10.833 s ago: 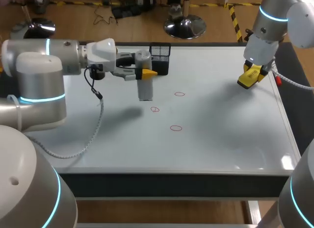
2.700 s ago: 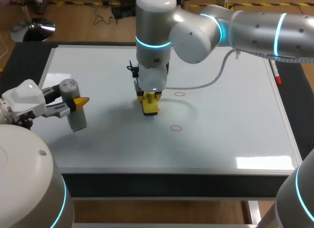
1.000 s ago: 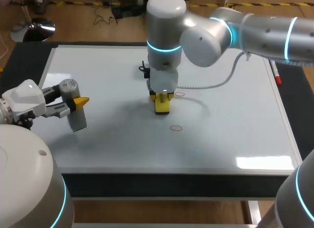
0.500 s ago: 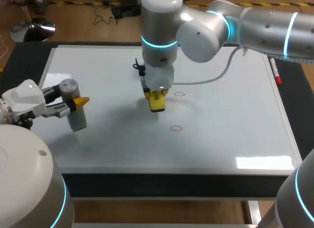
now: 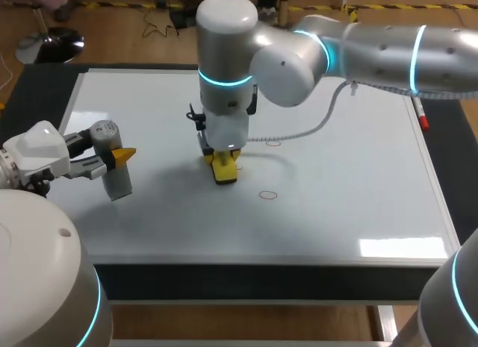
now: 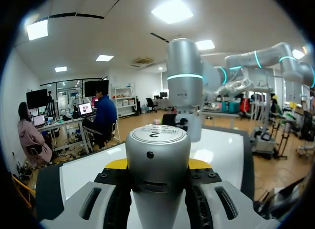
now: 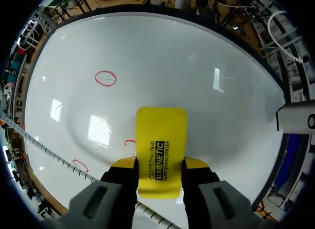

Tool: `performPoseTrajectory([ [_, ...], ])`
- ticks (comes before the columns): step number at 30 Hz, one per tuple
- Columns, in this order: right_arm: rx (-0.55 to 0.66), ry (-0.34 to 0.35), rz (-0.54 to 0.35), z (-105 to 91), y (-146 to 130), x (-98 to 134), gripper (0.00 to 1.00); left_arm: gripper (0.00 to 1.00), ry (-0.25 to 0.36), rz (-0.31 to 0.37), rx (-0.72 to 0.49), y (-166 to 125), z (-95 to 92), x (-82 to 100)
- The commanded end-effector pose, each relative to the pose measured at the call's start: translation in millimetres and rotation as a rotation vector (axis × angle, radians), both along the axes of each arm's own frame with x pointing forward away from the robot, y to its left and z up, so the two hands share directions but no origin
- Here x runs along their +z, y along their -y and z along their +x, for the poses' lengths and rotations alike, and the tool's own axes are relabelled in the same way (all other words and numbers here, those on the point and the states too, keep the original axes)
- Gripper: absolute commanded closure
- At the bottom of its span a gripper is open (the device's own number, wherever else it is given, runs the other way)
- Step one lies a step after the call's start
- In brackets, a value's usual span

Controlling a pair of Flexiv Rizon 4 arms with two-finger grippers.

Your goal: Pick up the inspection probe, press it on each red-marked spot on the whiteboard one by one, put down the probe, pick up the eraser, and wipe off all the red marks.

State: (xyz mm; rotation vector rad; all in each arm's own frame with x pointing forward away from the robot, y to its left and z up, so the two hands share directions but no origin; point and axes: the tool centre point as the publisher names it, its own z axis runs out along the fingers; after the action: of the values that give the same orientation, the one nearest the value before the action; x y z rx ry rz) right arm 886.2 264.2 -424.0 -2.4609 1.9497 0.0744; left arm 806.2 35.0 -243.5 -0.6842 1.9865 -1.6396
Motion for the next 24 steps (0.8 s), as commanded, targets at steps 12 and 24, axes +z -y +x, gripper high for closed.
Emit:
performPoseTrajectory([
  [12, -0.080, -0.019, -0.013, 5.0, 31.4, -11.6, 1.00, 1.00, 0.004, -0.001, 0.005, 1.4, 0.4, 0.3],
  [24, -0.149, -0.022, -0.026, 3.1, 63.6, -11.8, 1.00, 1.00, 0.004, -0.001, 0.005, 1.4, 0.4, 0.3],
])
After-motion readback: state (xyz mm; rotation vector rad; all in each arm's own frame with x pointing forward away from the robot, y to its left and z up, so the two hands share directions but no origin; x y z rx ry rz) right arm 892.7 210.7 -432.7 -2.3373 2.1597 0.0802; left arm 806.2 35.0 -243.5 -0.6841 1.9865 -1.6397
